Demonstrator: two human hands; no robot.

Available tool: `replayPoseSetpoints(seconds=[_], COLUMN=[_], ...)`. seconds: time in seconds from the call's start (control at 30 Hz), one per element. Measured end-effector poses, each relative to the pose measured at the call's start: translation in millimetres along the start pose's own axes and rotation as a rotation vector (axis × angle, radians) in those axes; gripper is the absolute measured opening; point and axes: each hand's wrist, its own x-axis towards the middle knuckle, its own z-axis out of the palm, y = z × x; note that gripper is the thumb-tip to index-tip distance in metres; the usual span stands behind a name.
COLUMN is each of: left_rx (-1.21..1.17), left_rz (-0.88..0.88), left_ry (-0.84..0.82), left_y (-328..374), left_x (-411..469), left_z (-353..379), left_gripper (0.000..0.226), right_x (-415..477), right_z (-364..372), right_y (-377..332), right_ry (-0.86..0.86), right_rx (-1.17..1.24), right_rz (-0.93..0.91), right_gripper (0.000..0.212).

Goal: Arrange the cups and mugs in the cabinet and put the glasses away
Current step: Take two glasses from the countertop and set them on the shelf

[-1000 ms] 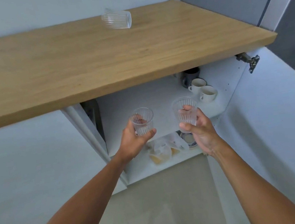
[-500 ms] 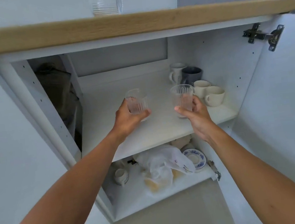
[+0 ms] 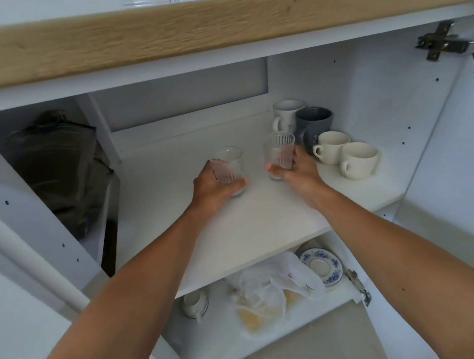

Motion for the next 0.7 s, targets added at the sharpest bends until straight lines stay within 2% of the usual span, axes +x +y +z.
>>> replayPoseSetpoints(seconds=[0.13, 0.3, 0.43, 0.7], left_rx=[0.032, 0.085, 0.116, 0.116], left_rz=[0.007, -0.003, 0.012, 0.018], left_ry=[0.004, -0.005, -0.016, -0.043], left_y=[3, 5, 4, 2], left_x=[14, 25, 35, 46], left_z=[17, 30, 35, 43], left_gripper=[0.061, 0.062, 0.060, 0.068], right_x=[17, 28, 31, 40], right_z=[3, 3, 2, -5], right_y=[8, 15, 18, 24], right_ry=[0.044, 0.061, 0.056, -0.002], right_rx=[-0.027, -0.055, -0.054, -0.049], right_rz=[-0.008, 0.000, 0.006, 0.013], right_gripper=[0.064, 0.063, 0.054, 0.064])
